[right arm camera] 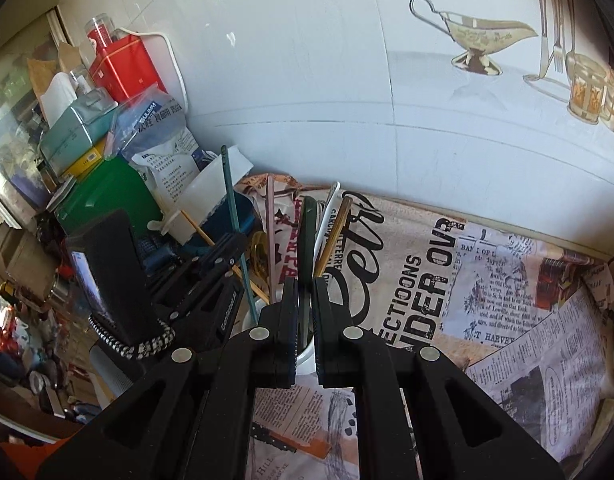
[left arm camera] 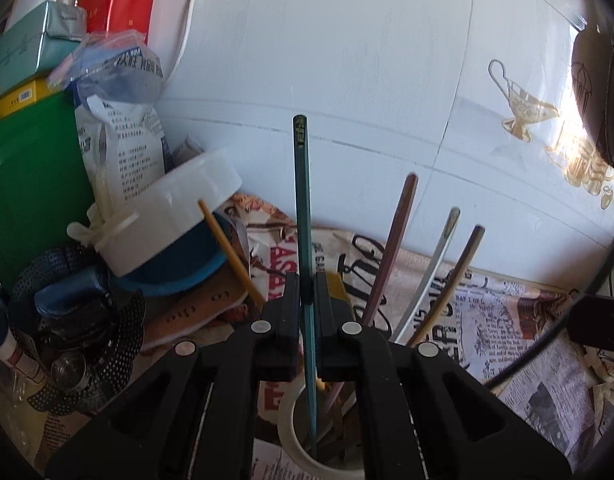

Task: Organize utensils
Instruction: 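Open both tools to drop the chopsticks into the white cup, then move both open tools back over the remaining chopsticks, then grasp the pink chopstick with the right tool while the left tool grasps the grey chopstick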

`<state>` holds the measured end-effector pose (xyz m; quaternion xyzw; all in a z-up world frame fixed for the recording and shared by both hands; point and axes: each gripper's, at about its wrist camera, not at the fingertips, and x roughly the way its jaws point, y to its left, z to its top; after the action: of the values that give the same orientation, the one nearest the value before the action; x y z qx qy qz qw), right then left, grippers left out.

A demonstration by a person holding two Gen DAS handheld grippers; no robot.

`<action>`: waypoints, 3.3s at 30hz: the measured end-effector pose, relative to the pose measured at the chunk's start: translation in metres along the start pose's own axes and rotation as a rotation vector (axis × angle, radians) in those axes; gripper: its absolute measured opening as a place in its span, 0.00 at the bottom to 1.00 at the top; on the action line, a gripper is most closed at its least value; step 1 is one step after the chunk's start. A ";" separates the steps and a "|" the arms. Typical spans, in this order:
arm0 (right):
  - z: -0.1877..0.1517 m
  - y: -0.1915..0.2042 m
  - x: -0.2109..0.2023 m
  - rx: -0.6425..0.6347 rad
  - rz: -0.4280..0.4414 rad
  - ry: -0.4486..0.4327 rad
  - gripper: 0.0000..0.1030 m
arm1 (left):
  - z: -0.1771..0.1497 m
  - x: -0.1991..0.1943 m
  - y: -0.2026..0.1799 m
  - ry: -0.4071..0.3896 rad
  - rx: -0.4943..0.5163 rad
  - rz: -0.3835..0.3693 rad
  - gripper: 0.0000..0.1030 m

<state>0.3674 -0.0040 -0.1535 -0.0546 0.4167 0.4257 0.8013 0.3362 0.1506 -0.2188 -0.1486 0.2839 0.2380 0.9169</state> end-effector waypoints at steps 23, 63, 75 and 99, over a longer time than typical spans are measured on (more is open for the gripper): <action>-0.018 0.000 0.018 0.001 0.001 0.103 0.17 | -0.027 -0.027 0.002 0.231 0.041 -0.077 0.04; -0.168 -0.114 0.035 0.323 -0.198 0.341 0.24 | -0.117 -0.051 -0.071 0.468 0.288 -0.103 0.67; -0.183 -0.132 0.029 0.323 -0.300 0.330 0.05 | -0.133 -0.042 -0.078 0.503 0.313 -0.098 0.67; -0.182 -0.213 -0.002 0.453 -0.336 0.319 0.07 | -0.139 -0.021 -0.133 0.542 0.424 -0.164 0.67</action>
<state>0.4090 -0.2204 -0.3264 -0.0091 0.6062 0.1701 0.7768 0.3276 -0.0252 -0.2990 -0.0347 0.5472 0.0514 0.8347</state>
